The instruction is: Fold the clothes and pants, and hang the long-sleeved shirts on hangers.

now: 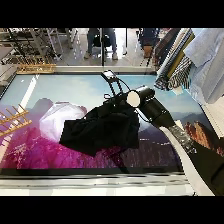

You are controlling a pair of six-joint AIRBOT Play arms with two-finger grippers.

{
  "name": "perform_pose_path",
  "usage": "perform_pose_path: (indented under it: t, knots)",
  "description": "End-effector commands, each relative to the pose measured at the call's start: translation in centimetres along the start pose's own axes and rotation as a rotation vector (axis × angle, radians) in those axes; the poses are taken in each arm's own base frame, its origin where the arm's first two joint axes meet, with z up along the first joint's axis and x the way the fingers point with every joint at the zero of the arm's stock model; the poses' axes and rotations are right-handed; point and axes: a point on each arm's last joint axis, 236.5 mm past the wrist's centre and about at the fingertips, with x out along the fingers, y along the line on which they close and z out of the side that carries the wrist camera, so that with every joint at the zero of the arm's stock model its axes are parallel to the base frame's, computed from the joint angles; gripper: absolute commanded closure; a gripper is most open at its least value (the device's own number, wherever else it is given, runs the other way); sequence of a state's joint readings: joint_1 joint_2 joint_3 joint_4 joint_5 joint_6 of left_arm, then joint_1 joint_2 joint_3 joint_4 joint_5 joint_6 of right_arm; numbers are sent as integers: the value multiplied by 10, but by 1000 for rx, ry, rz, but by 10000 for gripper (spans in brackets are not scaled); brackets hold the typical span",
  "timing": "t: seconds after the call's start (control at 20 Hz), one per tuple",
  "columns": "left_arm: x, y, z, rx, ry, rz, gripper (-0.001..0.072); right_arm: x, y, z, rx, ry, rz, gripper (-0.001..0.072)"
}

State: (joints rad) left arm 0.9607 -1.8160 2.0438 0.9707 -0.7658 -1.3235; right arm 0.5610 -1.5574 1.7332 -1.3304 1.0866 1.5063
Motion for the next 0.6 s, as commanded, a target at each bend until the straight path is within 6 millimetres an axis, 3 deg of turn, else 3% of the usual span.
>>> perform_pose_path:
  t: [0.0, 0.05, 0.1, 0.2, 0.3, 0.4, 0.55]
  knots:
    - [-96, -176, 83, -3, -271, -586, 691, -2, -7, 2, -15, -8, -31, 681]
    - [-131, -226, 79, 94, -302, -781, 691, -5, -14, 7, -26, -26, -57, 681]
    - [-160, -264, 63, 170, -290, -947, 691, -9, -23, 13, -26, -50, -88, 681]
    - [-198, -312, -1, 297, -117, -1212, 691, -26, -49, 26, 1, -108, -167, 681]
    - [-211, -329, -73, 393, 125, -1339, 692, -48, -78, 35, 8, -154, -240, 682]
    - [-220, -334, -151, 496, 403, -1405, 692, -75, -112, 42, 88, -201, -307, 682]
    - [-238, -349, -217, 515, 627, -1507, 692, -109, -162, 52, 184, -272, -384, 682]
